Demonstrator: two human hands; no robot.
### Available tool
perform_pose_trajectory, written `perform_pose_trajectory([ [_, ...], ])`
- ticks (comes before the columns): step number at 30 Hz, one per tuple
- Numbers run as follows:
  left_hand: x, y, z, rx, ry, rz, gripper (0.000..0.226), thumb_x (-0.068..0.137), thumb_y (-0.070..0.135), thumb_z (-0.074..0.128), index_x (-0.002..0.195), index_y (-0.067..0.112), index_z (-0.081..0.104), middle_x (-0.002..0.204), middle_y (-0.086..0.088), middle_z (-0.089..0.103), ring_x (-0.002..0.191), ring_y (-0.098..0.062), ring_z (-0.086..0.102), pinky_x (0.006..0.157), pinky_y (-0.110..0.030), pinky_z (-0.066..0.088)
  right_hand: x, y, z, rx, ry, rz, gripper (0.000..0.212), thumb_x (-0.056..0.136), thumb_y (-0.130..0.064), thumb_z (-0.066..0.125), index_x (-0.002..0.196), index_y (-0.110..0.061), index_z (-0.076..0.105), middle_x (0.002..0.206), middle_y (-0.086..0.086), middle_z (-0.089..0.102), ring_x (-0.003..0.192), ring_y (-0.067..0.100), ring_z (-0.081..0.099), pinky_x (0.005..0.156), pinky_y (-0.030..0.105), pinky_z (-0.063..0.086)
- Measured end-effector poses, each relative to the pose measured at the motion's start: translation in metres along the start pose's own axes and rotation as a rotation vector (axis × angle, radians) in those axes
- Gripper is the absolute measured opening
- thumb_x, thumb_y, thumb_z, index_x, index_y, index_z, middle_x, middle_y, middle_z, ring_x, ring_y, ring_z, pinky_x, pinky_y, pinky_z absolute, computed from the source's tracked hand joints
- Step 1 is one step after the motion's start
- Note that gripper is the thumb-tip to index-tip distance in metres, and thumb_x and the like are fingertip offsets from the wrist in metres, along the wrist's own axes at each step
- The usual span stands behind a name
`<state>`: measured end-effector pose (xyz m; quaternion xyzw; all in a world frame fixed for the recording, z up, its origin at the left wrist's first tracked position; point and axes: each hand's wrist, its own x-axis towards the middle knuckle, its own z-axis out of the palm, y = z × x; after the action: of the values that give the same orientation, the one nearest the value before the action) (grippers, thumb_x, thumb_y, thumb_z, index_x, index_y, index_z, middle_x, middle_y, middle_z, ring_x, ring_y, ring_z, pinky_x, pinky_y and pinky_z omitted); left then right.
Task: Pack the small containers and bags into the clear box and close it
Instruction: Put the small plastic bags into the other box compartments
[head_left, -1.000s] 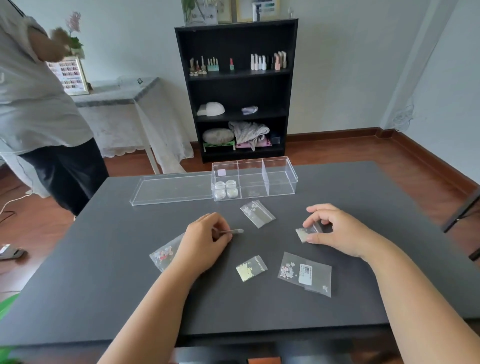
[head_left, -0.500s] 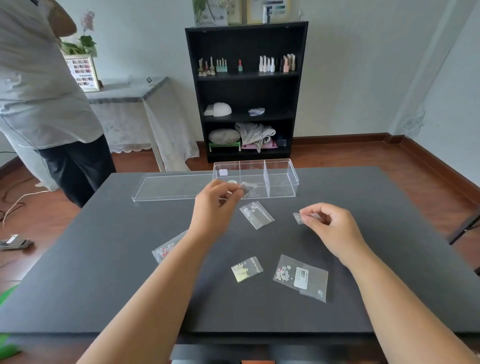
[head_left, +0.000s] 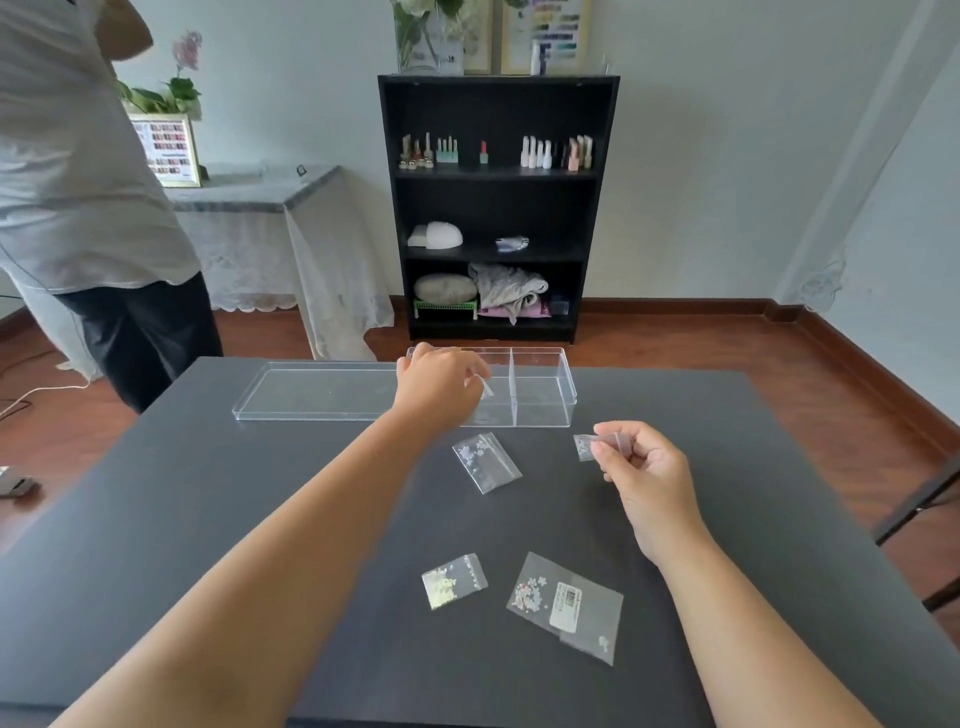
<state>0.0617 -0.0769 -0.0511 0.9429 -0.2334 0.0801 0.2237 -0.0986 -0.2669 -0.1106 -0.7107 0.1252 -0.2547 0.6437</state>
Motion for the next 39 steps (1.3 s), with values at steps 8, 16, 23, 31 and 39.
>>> perform_pose_trajectory([
  [8, 0.015, 0.003, -0.013, 0.105, -0.166, 0.033, 0.024, 0.088, 0.027, 0.050, 0.104, 0.040, 0.061, 0.091, 0.015, 0.064, 0.103, -0.018, 0.036, 0.087, -0.040, 0.022, 0.001, 0.005, -0.001, -0.013, -0.052, -0.008, 0.018, 0.082, -0.016, 0.071, 0.091, -0.032, 0.072, 0.069, -0.013, 0.060, 0.067, 0.009, 0.055, 0.065, 0.021, 0.046],
  [16, 0.007, 0.011, -0.032, 0.138, -0.121, 0.058, 0.023, 0.088, 0.030, 0.048, 0.096, 0.039, 0.067, 0.100, 0.017, 0.064, 0.109, -0.020, 0.039, 0.087, -0.039, 0.026, 0.000, 0.002, -0.001, 0.058, -0.064, -0.005, 0.031, 0.085, -0.003, 0.071, 0.089, -0.033, 0.071, 0.077, -0.003, 0.068, 0.069, 0.010, 0.058, 0.067, 0.022, 0.048],
  [23, -0.070, 0.002, -0.006, -0.004, 0.156, 0.083, 0.028, 0.089, 0.041, 0.053, 0.115, 0.037, 0.063, 0.121, 0.014, 0.059, 0.122, -0.021, 0.038, 0.092, -0.038, 0.025, 0.015, -0.016, 0.008, -0.012, -0.018, -0.009, 0.028, 0.090, -0.009, 0.062, 0.082, -0.033, 0.073, 0.070, -0.007, 0.070, 0.067, 0.010, 0.062, 0.074, 0.031, 0.054],
  [31, -0.080, -0.013, 0.024, 0.227, 0.014, 0.109, 0.061, 0.098, 0.052, 0.026, 0.153, 0.029, 0.014, 0.161, 0.005, 0.013, 0.148, -0.024, 0.004, 0.117, -0.044, 0.001, 0.084, -0.065, 0.057, -0.406, -0.103, -0.203, 0.012, 0.085, -0.021, 0.068, 0.096, -0.027, 0.069, 0.090, -0.015, 0.072, 0.088, 0.001, 0.066, 0.074, 0.021, 0.051],
  [39, -0.081, -0.016, 0.028, 0.081, 0.030, 0.102, 0.062, 0.100, 0.047, 0.030, 0.153, 0.025, 0.009, 0.162, 0.005, 0.006, 0.148, -0.019, -0.005, 0.116, -0.038, -0.005, 0.109, -0.055, 0.106, -0.809, -0.332, -0.134, 0.028, 0.087, -0.010, 0.057, 0.100, -0.035, 0.063, 0.085, -0.009, 0.072, 0.078, 0.012, 0.066, 0.059, 0.025, 0.049],
])
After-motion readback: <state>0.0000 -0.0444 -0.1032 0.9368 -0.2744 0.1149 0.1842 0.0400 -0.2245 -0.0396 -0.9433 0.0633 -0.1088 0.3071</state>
